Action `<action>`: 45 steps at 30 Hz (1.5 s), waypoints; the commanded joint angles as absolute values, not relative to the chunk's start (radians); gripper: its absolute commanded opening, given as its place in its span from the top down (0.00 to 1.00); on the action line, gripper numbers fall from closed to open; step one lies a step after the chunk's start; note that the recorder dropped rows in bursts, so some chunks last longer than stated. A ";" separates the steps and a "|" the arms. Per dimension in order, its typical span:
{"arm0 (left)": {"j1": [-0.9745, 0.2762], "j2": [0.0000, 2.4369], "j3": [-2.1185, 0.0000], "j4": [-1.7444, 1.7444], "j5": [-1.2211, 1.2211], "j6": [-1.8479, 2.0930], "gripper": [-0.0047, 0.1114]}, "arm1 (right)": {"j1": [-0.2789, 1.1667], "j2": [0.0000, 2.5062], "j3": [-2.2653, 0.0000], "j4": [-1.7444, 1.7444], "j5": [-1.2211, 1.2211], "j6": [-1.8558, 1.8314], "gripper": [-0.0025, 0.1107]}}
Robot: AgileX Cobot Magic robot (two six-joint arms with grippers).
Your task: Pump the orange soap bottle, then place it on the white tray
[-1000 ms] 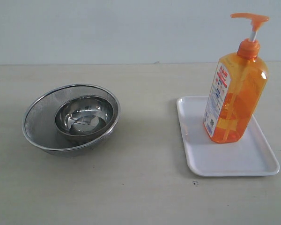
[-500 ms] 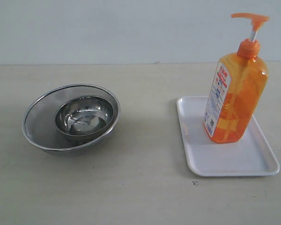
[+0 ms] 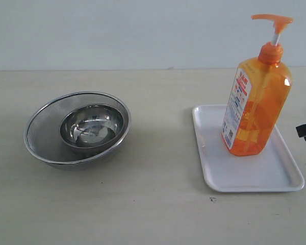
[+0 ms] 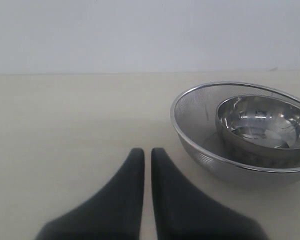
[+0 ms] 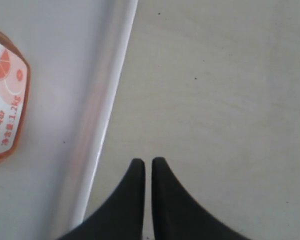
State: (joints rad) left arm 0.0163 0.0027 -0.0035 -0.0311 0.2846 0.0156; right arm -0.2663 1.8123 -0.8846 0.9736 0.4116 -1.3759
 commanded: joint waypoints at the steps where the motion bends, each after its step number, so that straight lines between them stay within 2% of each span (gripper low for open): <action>1: 0.019 0.000 0.000 -0.040 0.279 0.018 0.92 | -0.269 1.850 -0.916 0.980 0.457 -1.420 0.98; 11: 0.019 0.000 0.000 -0.040 0.281 0.018 0.92 | -0.269 1.813 -0.920 0.962 0.433 -1.410 0.98; 22: 0.019 0.000 0.000 -0.040 0.281 0.018 0.92 | -0.269 1.452 -0.920 0.716 0.478 -1.079 0.98; 38: 0.019 0.000 0.000 -0.040 0.281 0.018 0.92 | -0.269 1.070 -0.920 0.742 0.755 -0.969 0.98; 45: 0.019 0.000 0.000 -0.040 0.281 0.018 0.92 | -0.267 1.009 -0.920 0.793 0.870 -0.981 0.98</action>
